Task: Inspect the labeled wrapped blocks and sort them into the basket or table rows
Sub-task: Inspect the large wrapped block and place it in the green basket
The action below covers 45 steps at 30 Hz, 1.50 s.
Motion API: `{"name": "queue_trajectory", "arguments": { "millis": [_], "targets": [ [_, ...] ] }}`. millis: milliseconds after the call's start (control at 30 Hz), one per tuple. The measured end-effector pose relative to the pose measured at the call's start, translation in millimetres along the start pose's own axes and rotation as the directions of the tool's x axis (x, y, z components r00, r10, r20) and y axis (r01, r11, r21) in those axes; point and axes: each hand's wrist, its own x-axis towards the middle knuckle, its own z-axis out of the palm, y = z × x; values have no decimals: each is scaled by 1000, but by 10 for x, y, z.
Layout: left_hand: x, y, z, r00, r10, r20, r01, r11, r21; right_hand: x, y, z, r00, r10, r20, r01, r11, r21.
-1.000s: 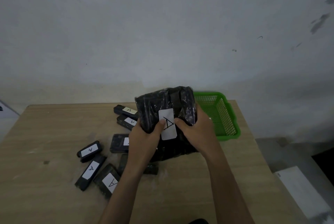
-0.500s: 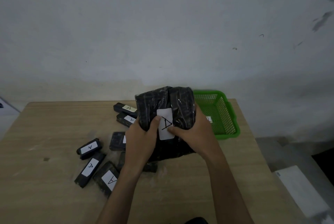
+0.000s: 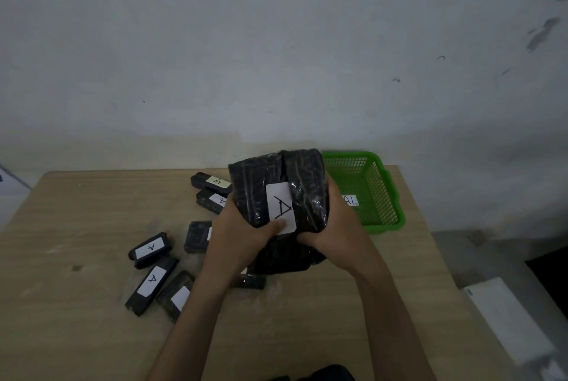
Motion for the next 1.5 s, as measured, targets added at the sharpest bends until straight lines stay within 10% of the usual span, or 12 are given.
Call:
{"name": "queue_trajectory", "arguments": {
  "millis": [300, 567, 1000, 1500],
  "targets": [
    [15, 7, 25, 1000, 25, 10, -25, 1000, -11, -32, -39, -45, 995, 30, -93, -29, 999, 12],
    [100, -53, -187, 978, -184, 101, 210, 883, -420, -97, -51, -78, 984, 176, -34, -149, 907, 393],
    [-21, -91, -65, 971, -182, 153, 228, 896, -381, -26, -8, 150, 898, 437, -49, -351, 780, 519],
    [-107, -200, 113, 992, 85, -91, -85, 996, -1, -19, 95, 295, 962, 210, -176, -207, 978, 36]
  ]
}}
